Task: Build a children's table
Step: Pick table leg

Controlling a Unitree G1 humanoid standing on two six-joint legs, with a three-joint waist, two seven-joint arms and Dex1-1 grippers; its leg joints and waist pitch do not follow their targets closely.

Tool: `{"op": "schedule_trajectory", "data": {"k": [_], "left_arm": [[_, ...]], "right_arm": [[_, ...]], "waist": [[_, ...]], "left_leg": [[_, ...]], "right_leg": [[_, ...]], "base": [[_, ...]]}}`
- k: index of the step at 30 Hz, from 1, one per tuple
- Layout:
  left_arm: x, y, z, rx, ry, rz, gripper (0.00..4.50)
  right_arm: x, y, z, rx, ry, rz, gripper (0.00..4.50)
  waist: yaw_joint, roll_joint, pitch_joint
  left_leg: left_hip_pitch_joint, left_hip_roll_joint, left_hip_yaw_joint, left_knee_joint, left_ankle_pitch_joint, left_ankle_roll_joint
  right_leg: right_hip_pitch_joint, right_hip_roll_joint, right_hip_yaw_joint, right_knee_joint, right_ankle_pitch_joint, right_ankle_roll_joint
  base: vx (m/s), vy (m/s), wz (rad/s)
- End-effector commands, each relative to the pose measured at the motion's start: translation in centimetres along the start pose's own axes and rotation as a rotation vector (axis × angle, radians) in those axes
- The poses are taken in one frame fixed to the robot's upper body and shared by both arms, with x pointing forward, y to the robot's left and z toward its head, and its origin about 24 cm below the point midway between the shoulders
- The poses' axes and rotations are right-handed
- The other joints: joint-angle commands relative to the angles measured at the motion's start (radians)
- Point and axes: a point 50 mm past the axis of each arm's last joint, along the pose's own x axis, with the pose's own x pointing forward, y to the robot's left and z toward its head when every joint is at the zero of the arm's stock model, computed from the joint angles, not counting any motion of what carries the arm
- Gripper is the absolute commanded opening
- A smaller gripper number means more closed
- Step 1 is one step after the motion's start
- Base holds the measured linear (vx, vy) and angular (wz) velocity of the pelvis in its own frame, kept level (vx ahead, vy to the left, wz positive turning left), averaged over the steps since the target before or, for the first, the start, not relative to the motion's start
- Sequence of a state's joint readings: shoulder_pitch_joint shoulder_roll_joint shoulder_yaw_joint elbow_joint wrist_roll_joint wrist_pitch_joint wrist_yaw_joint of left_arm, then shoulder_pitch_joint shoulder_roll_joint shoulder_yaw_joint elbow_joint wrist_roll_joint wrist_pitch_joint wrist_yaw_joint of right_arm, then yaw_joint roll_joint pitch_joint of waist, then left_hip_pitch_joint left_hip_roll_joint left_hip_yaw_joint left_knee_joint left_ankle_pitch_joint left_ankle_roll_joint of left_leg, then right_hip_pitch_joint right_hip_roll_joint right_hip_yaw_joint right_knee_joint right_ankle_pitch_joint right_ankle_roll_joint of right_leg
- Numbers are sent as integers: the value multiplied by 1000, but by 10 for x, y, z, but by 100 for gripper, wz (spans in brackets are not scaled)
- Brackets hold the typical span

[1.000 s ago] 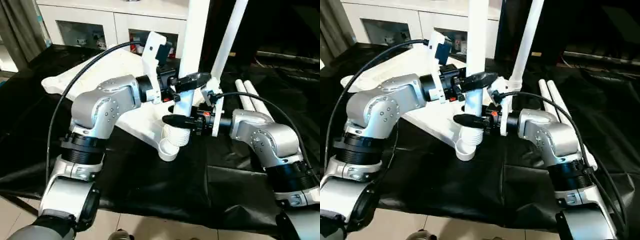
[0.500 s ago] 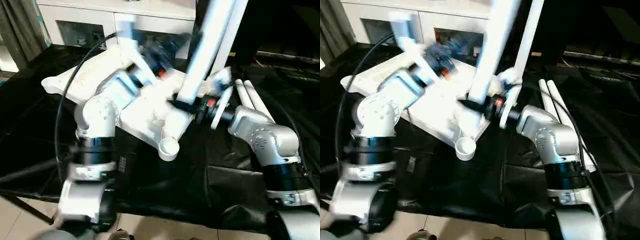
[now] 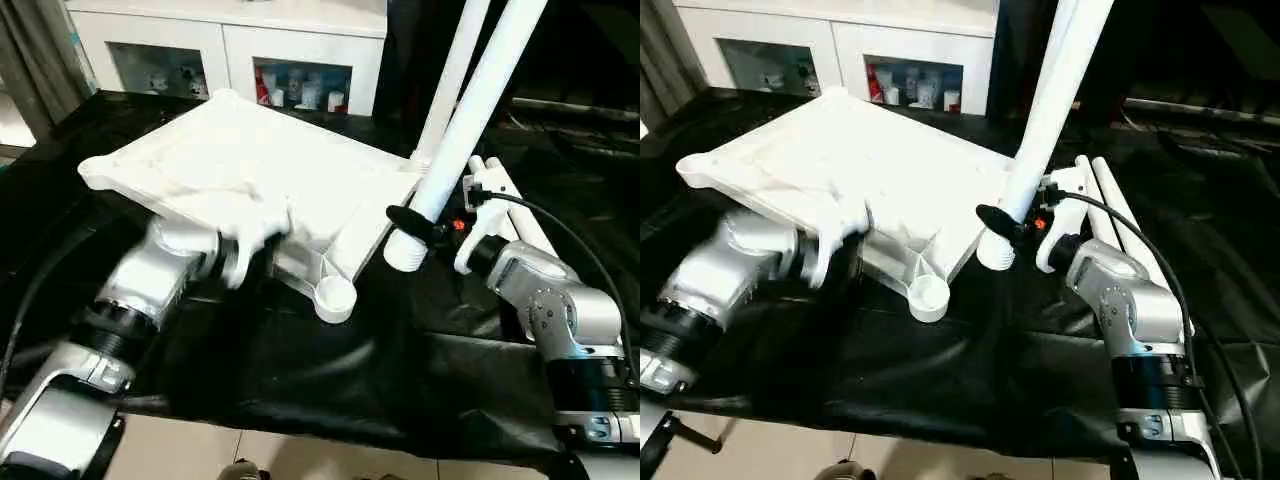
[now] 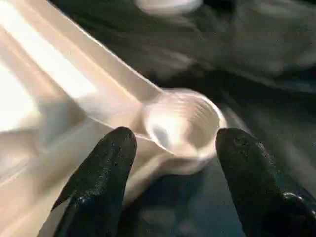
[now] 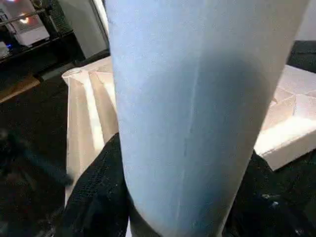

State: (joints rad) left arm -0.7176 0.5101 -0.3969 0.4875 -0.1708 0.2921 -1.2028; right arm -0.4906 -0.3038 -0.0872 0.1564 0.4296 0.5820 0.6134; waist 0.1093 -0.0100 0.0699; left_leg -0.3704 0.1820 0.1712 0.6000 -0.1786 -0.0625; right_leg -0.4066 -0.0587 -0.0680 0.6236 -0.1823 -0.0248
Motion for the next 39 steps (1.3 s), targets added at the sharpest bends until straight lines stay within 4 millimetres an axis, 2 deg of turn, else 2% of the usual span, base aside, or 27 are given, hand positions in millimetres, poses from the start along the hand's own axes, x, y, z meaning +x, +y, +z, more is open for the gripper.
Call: {"op": "schedule_trajectory", "data": {"k": [1, 2, 3, 4, 5, 6, 7, 9, 10, 13, 16, 17, 18, 21, 23, 29, 33, 37, 39], "left_arm": [[-4, 3, 3, 46, 41, -5, 308], [-4, 11, 0, 102, 95, 43, 308], [-3, 14, -2, 131, 122, 58, 308], [-1, 18, -3, 148, 141, 81, 308], [1, 22, -5, 155, 159, 100, 308], [2, 24, -7, 165, 170, 114, 308], [4, 27, -11, 168, 182, 145, 308], [6, 28, -13, 170, 190, 165, 308], [8, 30, -15, 161, 182, 196, 308], [13, 32, -18, 148, 162, 228, 308], [14, 33, -20, 139, 158, 231, 308], [15, 33, -21, 137, 158, 232, 279], [16, 33, -22, 126, 156, 229, 271], [16, 33, -24, 116, 162, 218, 266], [17, 32, -27, 108, 171, 204, 240], [18, 28, -32, 103, 221, 120, 199], [17, 25, -33, 100, 268, 42, 166], [21, 23, -25, 35, 214, -2, 146], [25, 22, -23, -6, 186, -4, 131]], "right_arm": [[-2, 1, 7, -34, -10, -5, 189], [-3, 1, 6, -40, -8, -8, 189], [-3, 1, 5, -43, -8, -10, 189], [-4, 2, 4, -47, -4, -11, 189], [-4, 3, 3, -51, 0, -12, 189], [-5, 3, 2, -55, 4, -13, 189], [-5, 4, 1, -59, 8, -13, 189], [-5, 5, 0, -61, 10, -13, 189], [-5, 5, 0, -63, 10, -14, 189], [-6, 5, 1, -65, 9, -16, 189], [-6, 6, 1, -66, 8, -16, 189], [-5, 6, 1, -67, 7, -16, 189], [-4, 7, 0, -71, 9, -11, 189], [-3, 8, 0, -77, 14, -6, 189], [-2, 9, 0, -78, 14, 0, 189], [0, 9, 1, -92, 22, 10, 189], [1, 8, 2, -99, 24, 14, 189], [2, 6, 4, -102, 21, 11, 189], [2, 6, 4, -101, 18, 5, 189]], "waist": [[-3, 16, -84], [-3, 23, -78], [-3, 25, -78], [-2, 25, -78], [1, 24, -78], [2, 22, -80], [1, 30, -82], [0, 25, -85], [2, 29, -88], [3, 26, -90], [4, 27, -88], [5, 27, -86], [5, 20, -86], [5, 23, -83], [5, 18, -84], [4, 12, -85], [4, 12, -83], [3, 11, -81], [5, 15, -81]], "left_leg": [[16, 39, -12, -66, -154, -33], [17, 36, -12, -66, -184, -31], [22, 37, -11, -66, -204, -37], [21, 37, -14, -68, -219, -42], [22, 35, -14, -68, -222, -38], [23, 37, -15, -68, -219, -40], [19, 38, -16, -67, -208, -39], [16, 38, -17, -66, -197, -36], [12, 39, -18, -63, -169, -30], [9, 35, -15, -59, -147, -12], [12, 38, -15, -60, -153, -7], [13, 37, -15, -61, -164, -6], [13, 37, -14, -62, -169, -5], [14, 39, -16, -64, -181, -9], [12, 38, -16, -63, -170, -4], [11, 41, -14, -63, -145, 8], [11, 41, -14, -63, -144, 12], [11, 41, -13, -64, -149, 9], [13, 40, -12, -62, -152, 10]], "right_leg": [[66, -84, 54, -64, -88, -206], [63, -82, 54, -79, -155, -194], [62, -83, 54, -81, -187, -185], [66, -86, 54, -84, -239, -165], [64, -85, 54, -92, -277, -143], [64, -86, 55, -90, -276, -141], [64, -85, 54, -89, -253, -144], [69, -85, 54, -84, -225, -152], [70, -86, 54, -76, -176, -169], [73, -86, 54, -75, -132, -188], [69, -85, 52, -77, -144, -193], [68, -86, 52, -81, -169, -190], [69, -87, 53, -82, -189, -184], [68, -90, 52, -85, -229, -176], [69, -92, 53, -86, -239, -169], [67, -92, 54, -81, -202, -181], [67, -95, 54, -81, -206, -185], [67, -96, 54, -82, -231, -186], [66, -96, 54, -83, -233, -199]], "base": [[0, 0, 0], [0, 0, 0], [0, 0, 0], [0, 0, 0], [0, 0, 0], [0, 0, 0], [0, 0, 0], [0, 0, 0], [0, 0, 0], [0, 0, 0], [0, 0, 0], [0, 0, 0], [0, 0, 0], [0, 0, 0], [0, 0, 0], [0, 0, 0], [0, 0, 0], [0, 0, 0], [0, 0, 0]]}}
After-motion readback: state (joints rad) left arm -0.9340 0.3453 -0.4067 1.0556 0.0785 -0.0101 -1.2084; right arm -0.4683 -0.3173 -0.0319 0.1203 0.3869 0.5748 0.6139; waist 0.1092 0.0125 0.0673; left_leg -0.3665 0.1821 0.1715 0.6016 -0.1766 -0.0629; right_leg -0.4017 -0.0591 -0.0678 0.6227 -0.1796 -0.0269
